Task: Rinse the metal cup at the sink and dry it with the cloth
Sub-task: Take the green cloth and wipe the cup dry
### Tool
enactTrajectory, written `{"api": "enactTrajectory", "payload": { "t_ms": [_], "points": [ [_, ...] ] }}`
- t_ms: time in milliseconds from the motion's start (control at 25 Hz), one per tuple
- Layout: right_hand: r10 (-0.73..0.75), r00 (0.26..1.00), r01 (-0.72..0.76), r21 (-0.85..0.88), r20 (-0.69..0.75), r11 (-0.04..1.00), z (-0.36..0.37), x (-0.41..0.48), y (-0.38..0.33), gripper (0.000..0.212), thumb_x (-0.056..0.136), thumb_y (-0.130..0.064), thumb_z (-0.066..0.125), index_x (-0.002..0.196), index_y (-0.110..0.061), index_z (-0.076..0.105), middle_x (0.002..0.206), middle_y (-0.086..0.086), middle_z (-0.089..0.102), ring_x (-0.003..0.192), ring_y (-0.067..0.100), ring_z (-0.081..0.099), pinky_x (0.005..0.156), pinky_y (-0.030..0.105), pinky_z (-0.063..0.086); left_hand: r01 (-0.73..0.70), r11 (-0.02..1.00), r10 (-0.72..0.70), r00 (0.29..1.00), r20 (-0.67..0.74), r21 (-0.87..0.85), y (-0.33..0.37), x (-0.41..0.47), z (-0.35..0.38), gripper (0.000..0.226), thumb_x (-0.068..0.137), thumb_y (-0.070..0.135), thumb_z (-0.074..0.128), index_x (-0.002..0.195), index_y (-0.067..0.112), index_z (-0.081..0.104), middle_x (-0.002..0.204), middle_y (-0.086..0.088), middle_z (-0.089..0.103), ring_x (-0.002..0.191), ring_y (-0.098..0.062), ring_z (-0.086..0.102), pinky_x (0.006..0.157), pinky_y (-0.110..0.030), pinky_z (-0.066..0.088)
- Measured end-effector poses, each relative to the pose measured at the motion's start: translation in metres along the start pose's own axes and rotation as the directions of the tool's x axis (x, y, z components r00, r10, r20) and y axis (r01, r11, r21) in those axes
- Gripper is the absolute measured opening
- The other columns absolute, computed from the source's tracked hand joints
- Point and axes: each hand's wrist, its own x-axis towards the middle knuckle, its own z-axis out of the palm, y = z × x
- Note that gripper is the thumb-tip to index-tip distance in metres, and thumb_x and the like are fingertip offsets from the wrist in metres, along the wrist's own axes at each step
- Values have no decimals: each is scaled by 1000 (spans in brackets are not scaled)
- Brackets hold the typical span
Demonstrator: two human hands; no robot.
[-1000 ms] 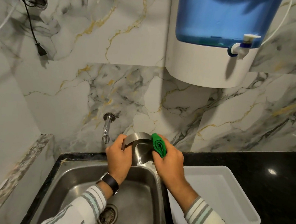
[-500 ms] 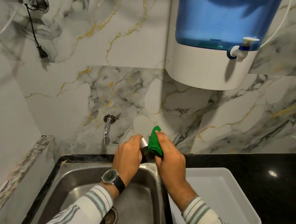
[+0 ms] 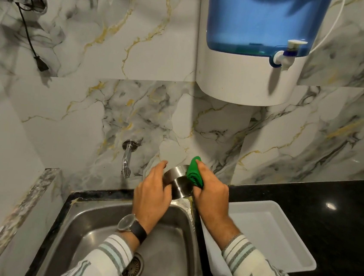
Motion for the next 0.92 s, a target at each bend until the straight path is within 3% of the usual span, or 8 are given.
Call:
{"api": "enactTrajectory", "payload": {
  "t_ms": [80, 160, 280, 360, 480, 600, 760, 920],
  "points": [
    [-296, 955, 288, -180, -16, 941, -8, 7, -1, 77, 77, -10, 91, 148, -8, 62, 144, 13, 69, 126, 26, 73, 100, 40, 64, -98, 995, 98, 995, -36, 21, 8, 5, 1, 51, 88, 0, 67, 138, 14, 63, 123, -8, 78, 101, -31, 78, 85, -45, 65],
    [-324, 946, 313, -199, -27, 929, -9, 7, -5, 82, 75, -10, 91, 150, -12, 60, 148, 12, 66, 130, 26, 70, 101, 39, 63, -78, 997, 78, 994, -74, -4, 12, 9, 2, 44, 85, -7, 63, 126, 9, 69, 111, -12, 79, 94, -34, 77, 83, -43, 65],
    [-22, 998, 29, 109, -62, 994, -2, -1, -11, 79, 81, 3, 79, 153, -23, 58, 149, -5, 64, 133, 11, 64, 111, 14, 49, 28, 992, -45, 989, -141, -119, 14, 6, 3, 44, 81, -14, 62, 120, 3, 72, 100, -13, 76, 85, -30, 69, 77, -34, 58],
    [267, 964, -252, 341, 3, 906, 5, -9, -13, 68, 89, -2, 78, 150, -26, 60, 136, -10, 69, 123, 4, 65, 106, 2, 46, 91, 971, -138, 969, -205, -220, 17, 0, 3, 40, 80, -17, 62, 112, 3, 73, 87, -6, 69, 78, -26, 62, 68, -29, 50],
    [494, 849, -492, 619, 187, 612, 20, -32, -9, 42, 83, -20, 90, 121, -28, 74, 109, -6, 82, 106, 12, 78, 96, 31, 64, 131, 908, -229, 951, -208, -397, 19, -1, 9, 31, 82, -20, 59, 98, 5, 70, 79, -8, 67, 73, -33, 64, 64, -36, 54],
    [509, 789, -563, 736, 344, 375, 29, -55, -10, 43, 78, -17, 93, 116, -26, 74, 108, -1, 83, 102, 17, 80, 92, 40, 66, 213, 863, -338, 917, -210, -458, 19, 0, 18, 23, 89, -15, 59, 93, 7, 66, 75, -13, 67, 68, -31, 62, 60, -31, 48],
    [511, 712, -652, 723, 482, 226, 39, -58, 0, 48, 77, -4, 91, 120, -17, 74, 112, 8, 83, 109, 29, 79, 98, 47, 63, 335, 762, -496, 852, -167, -554, 10, -6, 32, 11, 97, -2, 66, 98, 9, 68, 78, -5, 69, 73, -26, 65, 70, -36, 55],
    [478, 542, -801, 598, 691, 44, 33, -60, 34, 48, 80, 12, 83, 125, -2, 72, 116, 18, 81, 112, 39, 77, 94, 46, 65, 437, 660, -599, 797, -78, -611, -15, 0, 39, 8, 99, 9, 70, 107, 6, 72, 92, -6, 73, 86, -24, 69, 84, -35, 57]
  ]
}}
